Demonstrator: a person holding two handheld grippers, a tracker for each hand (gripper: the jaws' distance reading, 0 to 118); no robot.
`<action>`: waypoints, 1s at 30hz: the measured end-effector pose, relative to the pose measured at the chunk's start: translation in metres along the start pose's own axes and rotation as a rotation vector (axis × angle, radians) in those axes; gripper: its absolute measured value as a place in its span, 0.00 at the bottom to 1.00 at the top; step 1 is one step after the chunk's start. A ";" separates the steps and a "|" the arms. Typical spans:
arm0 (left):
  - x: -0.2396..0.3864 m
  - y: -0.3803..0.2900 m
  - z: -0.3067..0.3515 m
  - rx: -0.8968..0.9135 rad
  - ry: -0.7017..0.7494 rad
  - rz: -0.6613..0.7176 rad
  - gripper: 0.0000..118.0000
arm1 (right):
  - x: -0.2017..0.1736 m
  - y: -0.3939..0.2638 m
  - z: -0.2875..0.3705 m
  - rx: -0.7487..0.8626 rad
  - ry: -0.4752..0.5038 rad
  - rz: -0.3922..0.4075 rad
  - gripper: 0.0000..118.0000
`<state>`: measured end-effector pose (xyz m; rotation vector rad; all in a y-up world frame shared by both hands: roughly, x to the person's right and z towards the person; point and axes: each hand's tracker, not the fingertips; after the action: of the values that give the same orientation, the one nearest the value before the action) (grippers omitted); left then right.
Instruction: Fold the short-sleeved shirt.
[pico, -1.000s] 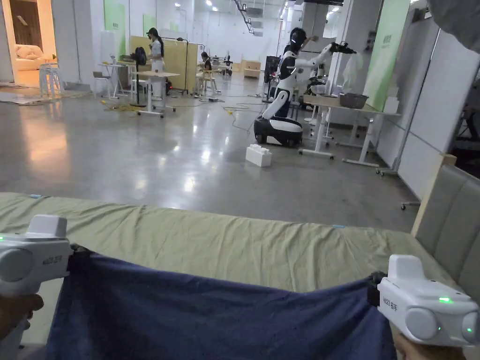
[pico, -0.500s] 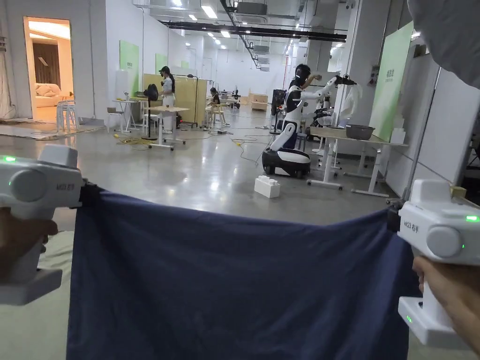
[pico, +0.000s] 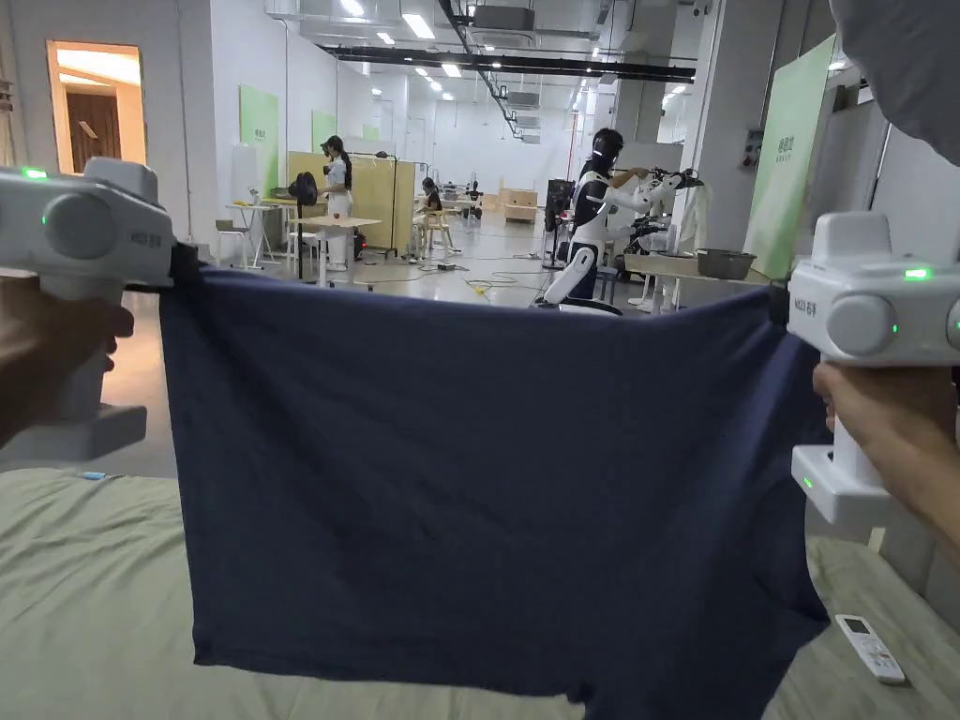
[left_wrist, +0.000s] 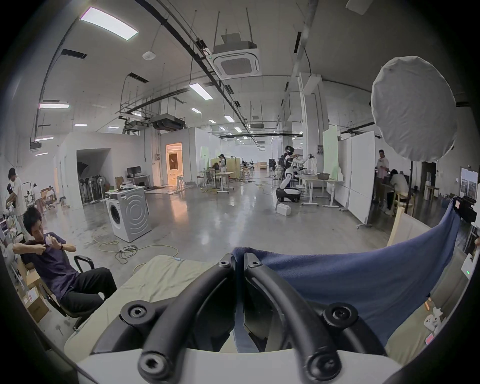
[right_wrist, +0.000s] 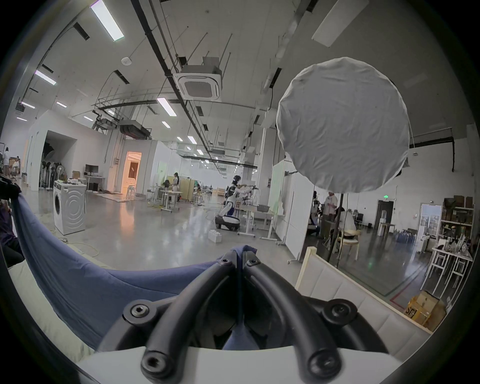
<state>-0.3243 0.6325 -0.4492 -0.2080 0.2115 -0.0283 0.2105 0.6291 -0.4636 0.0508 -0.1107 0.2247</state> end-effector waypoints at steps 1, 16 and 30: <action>-0.001 0.004 -0.003 0.004 0.004 0.007 0.05 | 0.001 0.004 -0.005 0.000 0.000 -0.001 0.02; 0.006 -0.022 -0.012 -0.023 0.020 -0.032 0.05 | -0.004 -0.024 -0.015 0.001 0.002 0.004 0.02; -0.006 -0.183 0.056 -0.113 -0.030 -0.014 0.05 | -0.006 -0.151 0.084 -0.145 0.033 -0.006 0.02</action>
<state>-0.3191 0.4649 -0.3560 -0.3228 0.1814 -0.0270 0.2299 0.4759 -0.3866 -0.0968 -0.0937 0.2107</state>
